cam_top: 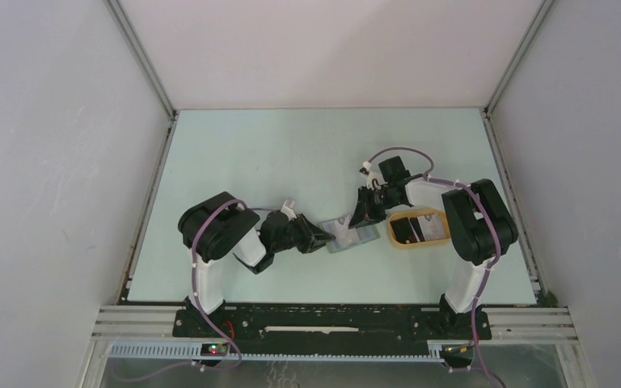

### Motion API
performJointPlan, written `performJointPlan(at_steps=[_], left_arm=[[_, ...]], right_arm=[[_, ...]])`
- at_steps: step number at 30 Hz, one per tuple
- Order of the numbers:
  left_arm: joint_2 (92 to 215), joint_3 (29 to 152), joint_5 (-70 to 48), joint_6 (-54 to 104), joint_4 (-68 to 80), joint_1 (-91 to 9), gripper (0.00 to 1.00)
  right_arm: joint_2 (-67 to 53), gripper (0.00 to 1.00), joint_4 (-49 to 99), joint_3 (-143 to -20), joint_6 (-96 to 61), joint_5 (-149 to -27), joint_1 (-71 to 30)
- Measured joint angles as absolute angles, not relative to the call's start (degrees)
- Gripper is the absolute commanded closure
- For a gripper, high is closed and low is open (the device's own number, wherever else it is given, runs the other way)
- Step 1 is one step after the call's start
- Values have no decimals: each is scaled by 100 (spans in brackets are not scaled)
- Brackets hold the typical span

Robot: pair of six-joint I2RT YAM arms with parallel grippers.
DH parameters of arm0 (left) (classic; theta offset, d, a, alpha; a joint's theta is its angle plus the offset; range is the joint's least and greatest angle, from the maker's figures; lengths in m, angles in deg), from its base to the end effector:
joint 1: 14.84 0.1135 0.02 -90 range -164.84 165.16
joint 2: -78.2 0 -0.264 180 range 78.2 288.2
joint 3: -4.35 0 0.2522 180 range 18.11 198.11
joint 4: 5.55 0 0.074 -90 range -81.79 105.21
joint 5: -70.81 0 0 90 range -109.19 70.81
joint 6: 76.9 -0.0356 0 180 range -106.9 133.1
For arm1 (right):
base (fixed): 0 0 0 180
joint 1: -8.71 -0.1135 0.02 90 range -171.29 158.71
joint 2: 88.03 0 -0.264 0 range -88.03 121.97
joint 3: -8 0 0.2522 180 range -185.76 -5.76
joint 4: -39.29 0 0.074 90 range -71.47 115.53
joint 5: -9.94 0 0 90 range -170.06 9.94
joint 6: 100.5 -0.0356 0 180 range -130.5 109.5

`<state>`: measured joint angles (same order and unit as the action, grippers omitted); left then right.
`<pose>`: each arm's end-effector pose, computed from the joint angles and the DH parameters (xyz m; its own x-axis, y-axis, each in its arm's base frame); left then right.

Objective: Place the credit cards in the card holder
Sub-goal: Insert the credit card into the card holder.

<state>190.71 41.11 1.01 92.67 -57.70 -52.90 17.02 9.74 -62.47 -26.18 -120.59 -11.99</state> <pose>0.2141 -0.1833 0.0699 -0.8711 -0.4902 -0.0299 -0.1602 0.3412 -0.9262 0.3101 0.1419 0.1344 -0.9547 -0.1411 -0.2621 -0.2866 0.6740 0.6809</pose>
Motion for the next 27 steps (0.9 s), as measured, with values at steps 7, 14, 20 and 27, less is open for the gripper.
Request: performJointPlan(at_steps=[7, 14, 20, 27], left_arm=[[19071, 4116, 112, 9265, -5766, -5290, 77], [19069, 4118, 167, 9267, -5766, -5290, 75], [19056, 4118, 204, 9265, -5763, -5290, 71], [19023, 4118, 206, 9265, -5763, -5290, 68]], right_arm=[[1823, 73, 771, -6487, -2404, -11832, -1484], [1884, 68, 591, -6608, -2238, -11716, -1676], [1892, 62, 478, -6671, -2102, -11696, -1766], [1892, 58, 377, -6702, -1993, -11871, -1809]])
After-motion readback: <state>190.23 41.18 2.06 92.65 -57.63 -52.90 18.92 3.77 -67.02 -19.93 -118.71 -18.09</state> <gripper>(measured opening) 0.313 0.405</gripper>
